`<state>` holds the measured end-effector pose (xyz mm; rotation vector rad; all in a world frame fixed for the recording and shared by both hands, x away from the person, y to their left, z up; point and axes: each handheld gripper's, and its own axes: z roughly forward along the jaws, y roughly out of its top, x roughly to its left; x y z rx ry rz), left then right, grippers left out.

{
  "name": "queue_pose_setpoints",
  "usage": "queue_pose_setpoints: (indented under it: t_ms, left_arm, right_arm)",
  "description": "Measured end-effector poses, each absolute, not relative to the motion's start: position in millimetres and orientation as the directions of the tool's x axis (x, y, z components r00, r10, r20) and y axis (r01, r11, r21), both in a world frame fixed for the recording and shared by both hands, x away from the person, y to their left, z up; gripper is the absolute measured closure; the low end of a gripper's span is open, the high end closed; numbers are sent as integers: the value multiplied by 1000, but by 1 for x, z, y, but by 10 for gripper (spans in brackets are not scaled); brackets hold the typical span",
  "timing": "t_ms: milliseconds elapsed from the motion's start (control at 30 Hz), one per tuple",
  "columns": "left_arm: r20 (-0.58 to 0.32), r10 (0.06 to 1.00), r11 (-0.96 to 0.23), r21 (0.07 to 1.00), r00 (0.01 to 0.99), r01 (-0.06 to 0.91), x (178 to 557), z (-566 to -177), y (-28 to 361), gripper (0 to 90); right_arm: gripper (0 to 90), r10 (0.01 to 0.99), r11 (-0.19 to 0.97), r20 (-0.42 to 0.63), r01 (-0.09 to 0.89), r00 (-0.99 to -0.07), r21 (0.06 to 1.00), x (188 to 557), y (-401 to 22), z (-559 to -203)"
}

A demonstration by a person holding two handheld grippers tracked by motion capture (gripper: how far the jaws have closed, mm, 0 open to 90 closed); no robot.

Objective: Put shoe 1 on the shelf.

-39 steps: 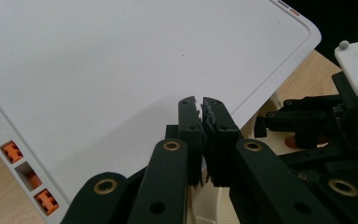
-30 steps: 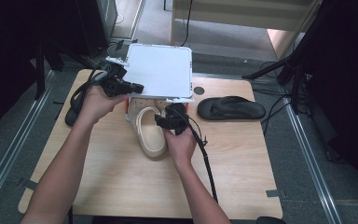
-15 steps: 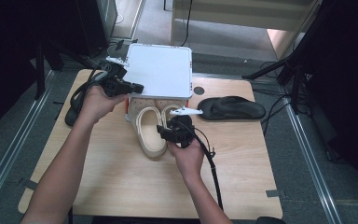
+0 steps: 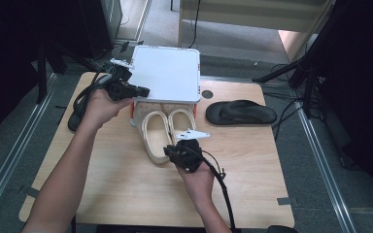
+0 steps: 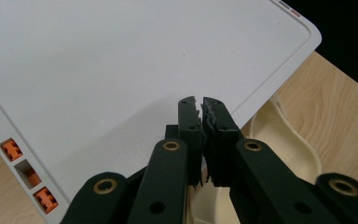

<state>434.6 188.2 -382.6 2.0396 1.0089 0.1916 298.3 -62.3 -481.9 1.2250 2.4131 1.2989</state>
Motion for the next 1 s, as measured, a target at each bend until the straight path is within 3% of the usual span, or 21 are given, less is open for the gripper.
queue_pose_setpoints:
  t_ms: [133,667,1000]
  left_arm:
    - [-212,717,-328,738,664,590,434,-383,188,870]
    - [-210,719,-326,740,662,589,434,-383,187,871]
    - [-208,722,-325,740,660,589,434,-383,186,872]
  right_arm:
    - [900,707,319,224,585,-671,745,291,-61,-489]
    - [900,701,402,204,615,-683,678,286,-52,-526]
    - [900,708,368,226,623,-669,690,296,-40,-515]
